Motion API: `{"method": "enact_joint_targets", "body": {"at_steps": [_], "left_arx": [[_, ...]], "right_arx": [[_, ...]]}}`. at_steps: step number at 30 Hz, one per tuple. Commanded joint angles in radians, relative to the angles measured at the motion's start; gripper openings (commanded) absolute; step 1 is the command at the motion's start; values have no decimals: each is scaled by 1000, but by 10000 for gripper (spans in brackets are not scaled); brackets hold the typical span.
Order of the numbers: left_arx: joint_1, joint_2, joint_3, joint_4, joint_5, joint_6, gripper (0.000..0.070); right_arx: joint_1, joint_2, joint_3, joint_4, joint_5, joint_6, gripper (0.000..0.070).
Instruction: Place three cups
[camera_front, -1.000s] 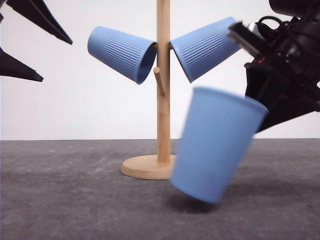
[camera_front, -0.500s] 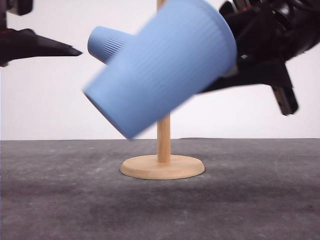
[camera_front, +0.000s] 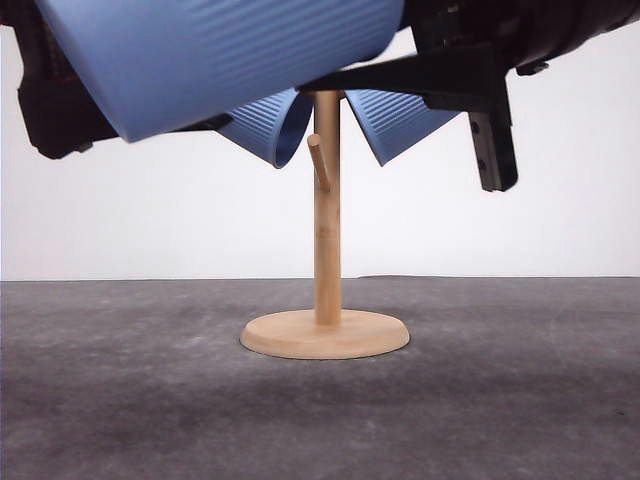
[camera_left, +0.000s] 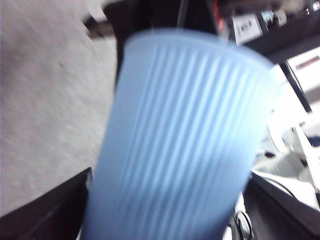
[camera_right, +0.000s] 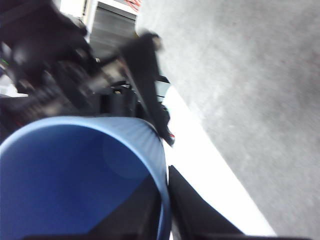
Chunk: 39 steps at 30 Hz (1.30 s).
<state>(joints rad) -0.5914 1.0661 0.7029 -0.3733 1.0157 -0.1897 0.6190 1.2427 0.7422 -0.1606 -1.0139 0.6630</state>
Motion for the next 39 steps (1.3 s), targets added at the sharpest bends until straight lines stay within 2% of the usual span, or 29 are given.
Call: {"method": "enact_joint_targets", "body": {"at_steps": [1,6,11,16,20,27,32,35,39], "left_arx": [[-19,19,10,7,2,25,567],[-41,32,10,7,2,25,539],[-44,32,10,7,3,24,338],[-44,32,10,6,20,3,335],[-44,32,10,6,33,-69,337],[-44,32,10,7,32,-286,336],[-44,32,10,12,-21,-501,336],[-44,32,10,64,-77,-640,337],[-44,32,10,208,-169,-844,337]], "right_arx": [[13,8,4,25,-7,29,8],[14,8,4,33,-18,33,8],[14,8,4,33,-30,33,33],[9,8,4,33,-29,29,202],[-28,-1,4,24,-22,-2,218],[-201,-54,4,-87,10,-146,218],[-330,-83,4,-181,32,-262,218],[-380,-89,4,-216,55,-313,218],[-412,-89,4,-244,89,-360,218]]}}
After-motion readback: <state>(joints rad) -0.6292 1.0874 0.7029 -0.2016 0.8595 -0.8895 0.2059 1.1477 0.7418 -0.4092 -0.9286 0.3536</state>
